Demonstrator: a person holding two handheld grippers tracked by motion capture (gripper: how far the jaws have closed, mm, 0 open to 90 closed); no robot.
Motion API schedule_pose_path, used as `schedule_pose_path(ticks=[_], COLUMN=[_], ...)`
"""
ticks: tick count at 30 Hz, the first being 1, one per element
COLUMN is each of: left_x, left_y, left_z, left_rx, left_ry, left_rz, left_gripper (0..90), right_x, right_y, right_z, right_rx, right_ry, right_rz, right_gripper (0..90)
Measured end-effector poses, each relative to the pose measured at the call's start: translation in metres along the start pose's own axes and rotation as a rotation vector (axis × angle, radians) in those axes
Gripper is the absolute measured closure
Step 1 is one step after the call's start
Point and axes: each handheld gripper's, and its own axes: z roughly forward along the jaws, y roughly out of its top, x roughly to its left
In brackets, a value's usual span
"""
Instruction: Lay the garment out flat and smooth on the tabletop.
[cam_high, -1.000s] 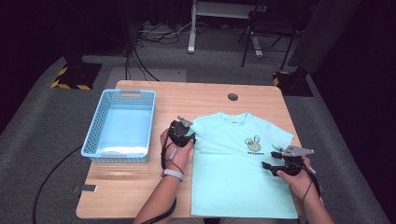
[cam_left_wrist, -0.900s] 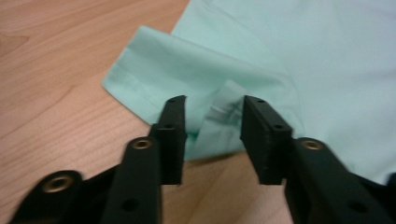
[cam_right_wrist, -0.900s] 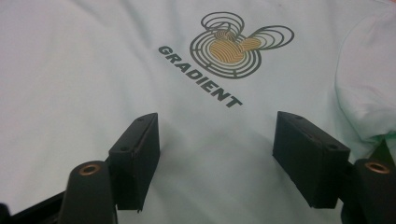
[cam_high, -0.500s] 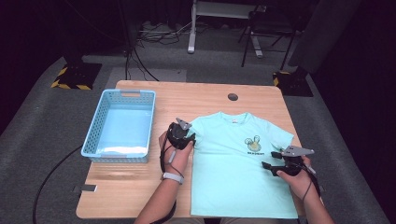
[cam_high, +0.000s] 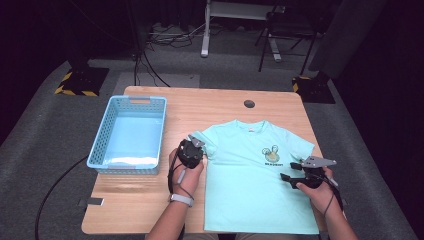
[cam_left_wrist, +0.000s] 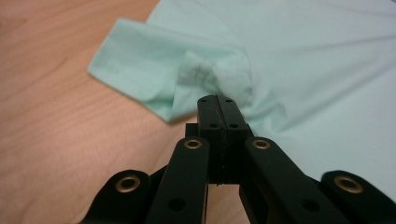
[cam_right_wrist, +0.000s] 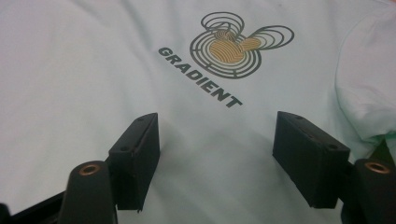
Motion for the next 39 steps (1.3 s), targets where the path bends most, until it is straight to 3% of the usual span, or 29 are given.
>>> schedule_pose_path(ticks=[3,5,7,11,14,16,18,20,23,28,33,39], left_x=[0.001,0.002,0.003,0.006,0.008,0.009,0.008,0.006,0.002,0.000,-0.003,0.000], left_y=[-0.006,-0.002,0.005,0.019,0.024,0.024,0.023,0.022,0.020,0.007,-0.012,-0.020], left_z=[0.000,0.003,0.010,0.028,0.042,0.046,0.043,0.037,0.023,0.008,0.004,0.001], left_rx=[-0.012,-0.047,-0.071,-0.071,-0.045,-0.013,0.011,0.021,-0.005,-0.009,0.001,0.088], left_ry=[0.001,-0.002,0.008,0.009,-0.008,-0.045,-0.038,-0.021,-0.002,-0.016,-0.027,-0.140], left_rz=[-0.009,-0.031,-0.014,-0.003,0.004,-0.002,0.014,0.041,0.066,0.081,0.058,0.015], left_gripper=[88.1,68.3,54.6,43.9,44.0,57.3,76.7,86.1,87.4,87.4,86.7,69.6], right_x=[0.000,0.000,0.000,0.000,0.000,0.000,0.000,0.000,0.000,0.000,0.000,0.000], right_y=[0.000,0.000,0.000,0.000,0.000,0.000,0.000,0.000,0.000,0.000,0.000,0.000], right_z=[0.000,0.000,0.000,0.000,0.000,0.000,0.000,0.000,0.000,0.000,0.000,0.000], right_rx=[0.000,0.000,0.000,0.000,0.000,0.000,0.000,0.000,0.000,0.000,0.000,0.003], right_ry=[0.000,0.000,0.000,0.000,0.000,0.000,0.001,0.001,0.001,0.000,0.001,0.007], right_rz=[0.000,0.000,0.000,0.000,0.000,0.000,0.000,0.000,0.001,0.000,0.001,-0.001], right_gripper=[32.1,32.1,32.1,32.1,32.1,32.1,32.1,32.1,32.1,32.1,32.1,30.2])
